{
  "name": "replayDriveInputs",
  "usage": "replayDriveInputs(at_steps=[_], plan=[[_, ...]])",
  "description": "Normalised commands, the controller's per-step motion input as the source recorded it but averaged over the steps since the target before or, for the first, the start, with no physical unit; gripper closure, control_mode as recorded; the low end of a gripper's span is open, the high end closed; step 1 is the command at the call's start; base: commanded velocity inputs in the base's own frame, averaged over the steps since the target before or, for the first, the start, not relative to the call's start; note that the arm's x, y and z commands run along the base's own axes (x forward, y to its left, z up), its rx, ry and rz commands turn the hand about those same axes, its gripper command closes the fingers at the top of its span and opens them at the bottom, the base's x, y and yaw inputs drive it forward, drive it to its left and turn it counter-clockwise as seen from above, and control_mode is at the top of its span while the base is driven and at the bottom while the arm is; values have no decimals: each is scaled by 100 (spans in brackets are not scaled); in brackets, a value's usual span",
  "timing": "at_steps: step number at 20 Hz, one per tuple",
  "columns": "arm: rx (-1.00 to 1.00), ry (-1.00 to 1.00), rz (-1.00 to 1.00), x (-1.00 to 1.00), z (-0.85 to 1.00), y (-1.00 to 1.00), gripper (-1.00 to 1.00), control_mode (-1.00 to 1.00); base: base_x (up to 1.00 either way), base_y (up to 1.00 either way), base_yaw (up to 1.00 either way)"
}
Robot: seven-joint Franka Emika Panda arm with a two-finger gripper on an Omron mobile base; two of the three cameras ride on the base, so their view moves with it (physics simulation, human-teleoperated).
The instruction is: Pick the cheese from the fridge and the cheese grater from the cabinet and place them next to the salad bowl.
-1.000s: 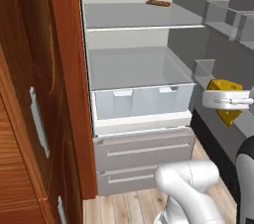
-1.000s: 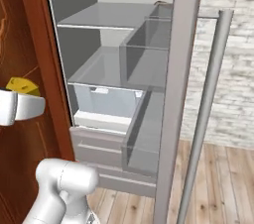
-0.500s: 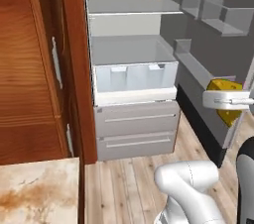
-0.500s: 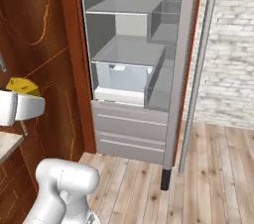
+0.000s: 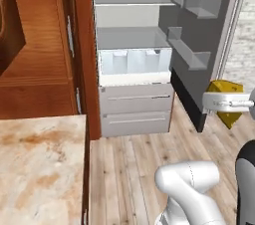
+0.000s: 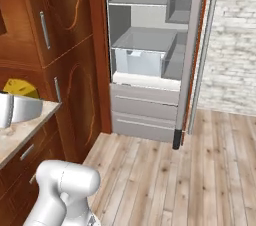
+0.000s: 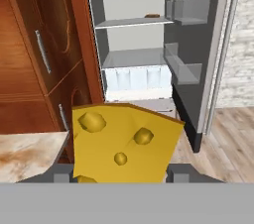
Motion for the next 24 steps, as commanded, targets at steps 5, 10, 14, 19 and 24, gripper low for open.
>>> replayDriveInputs(at_steps=[5,10,14,19,24], plan=[[0,0,0,0,0,0,100,100,-29,-34,72],[0,0,0,0,0,0,100,100,-43,-16,88],[0,0,0,0,0,0,100,100,-38,-21,86],[0,0,0,0,0,0,100,100,-27,-8,90],[0,0,0,0,0,0,100,100,-50,-9,91]])
